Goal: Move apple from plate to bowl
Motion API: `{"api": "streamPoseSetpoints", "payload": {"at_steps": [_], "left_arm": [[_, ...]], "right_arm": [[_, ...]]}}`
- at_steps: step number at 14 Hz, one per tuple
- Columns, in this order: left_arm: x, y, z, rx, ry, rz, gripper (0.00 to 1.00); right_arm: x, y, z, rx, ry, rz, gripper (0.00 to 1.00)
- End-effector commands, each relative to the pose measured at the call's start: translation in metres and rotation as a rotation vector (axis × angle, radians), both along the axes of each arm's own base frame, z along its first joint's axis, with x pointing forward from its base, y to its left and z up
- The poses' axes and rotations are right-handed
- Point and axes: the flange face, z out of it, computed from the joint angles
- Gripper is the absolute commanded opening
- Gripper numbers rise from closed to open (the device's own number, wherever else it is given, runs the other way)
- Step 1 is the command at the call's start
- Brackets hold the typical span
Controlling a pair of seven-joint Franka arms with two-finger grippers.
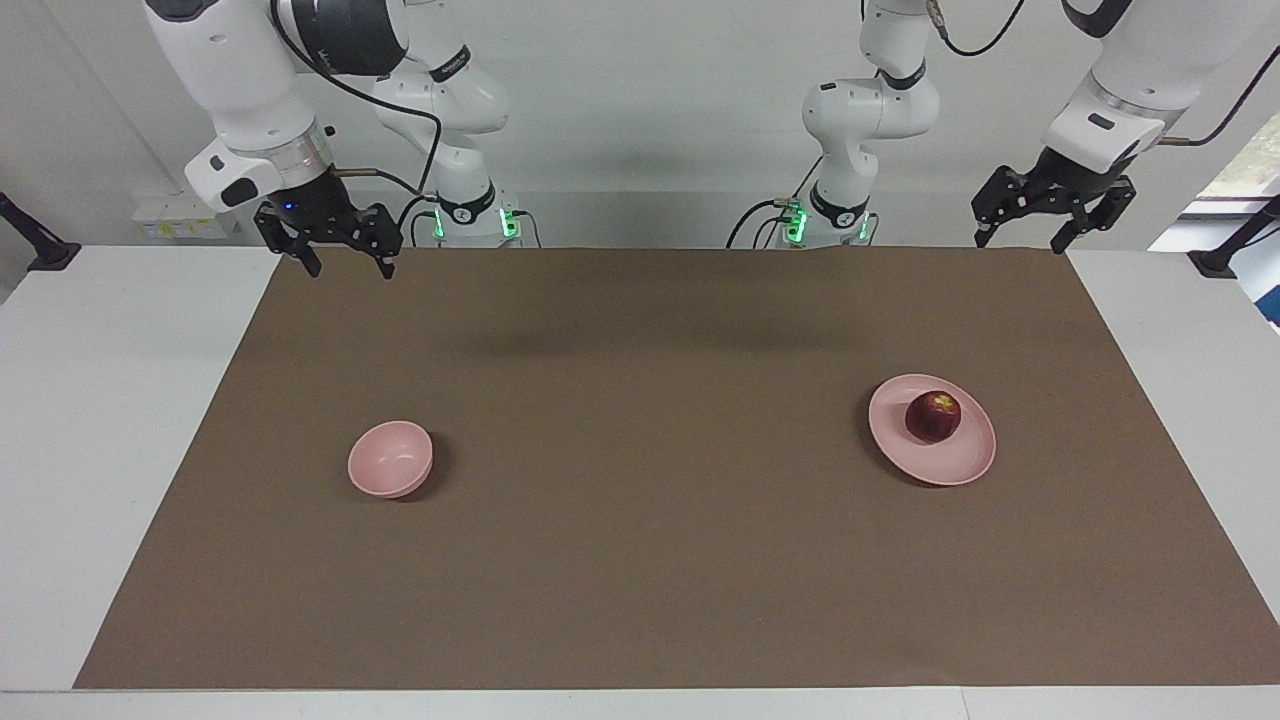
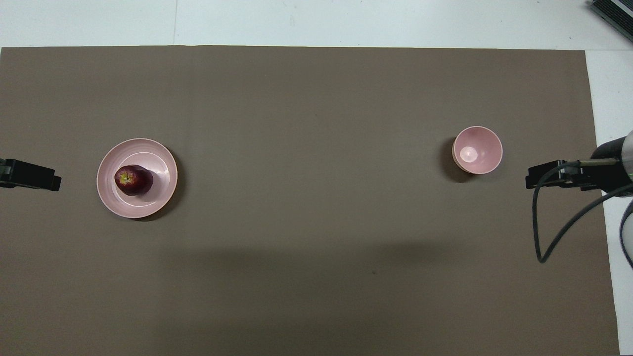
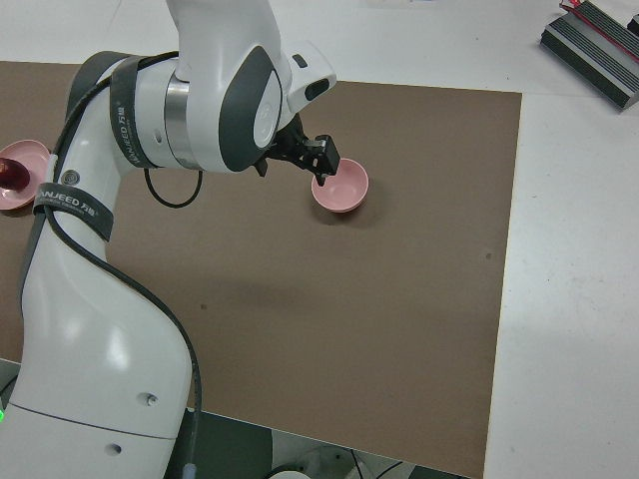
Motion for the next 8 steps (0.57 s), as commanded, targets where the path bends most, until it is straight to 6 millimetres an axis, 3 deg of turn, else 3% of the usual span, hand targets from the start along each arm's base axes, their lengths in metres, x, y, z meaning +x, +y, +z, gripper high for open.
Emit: {"api": "streamPoseSetpoints", "payload": {"at_steps": [1,8], "left_arm": [[-0.0027,0.0001,0.0030,-0.012,0.012,-0.015,1.00],[0.0051,0.0016,-0.0054,-0.013,-0.011,-0.004,1.00]], "right_arm": [[-0.0029,-0.0044,0.0045,0.007,-0.012,-0.006,1.00],[-0.0036,-0.0052,0.0039,0.007,-0.006,-0.009,1.00]]}}
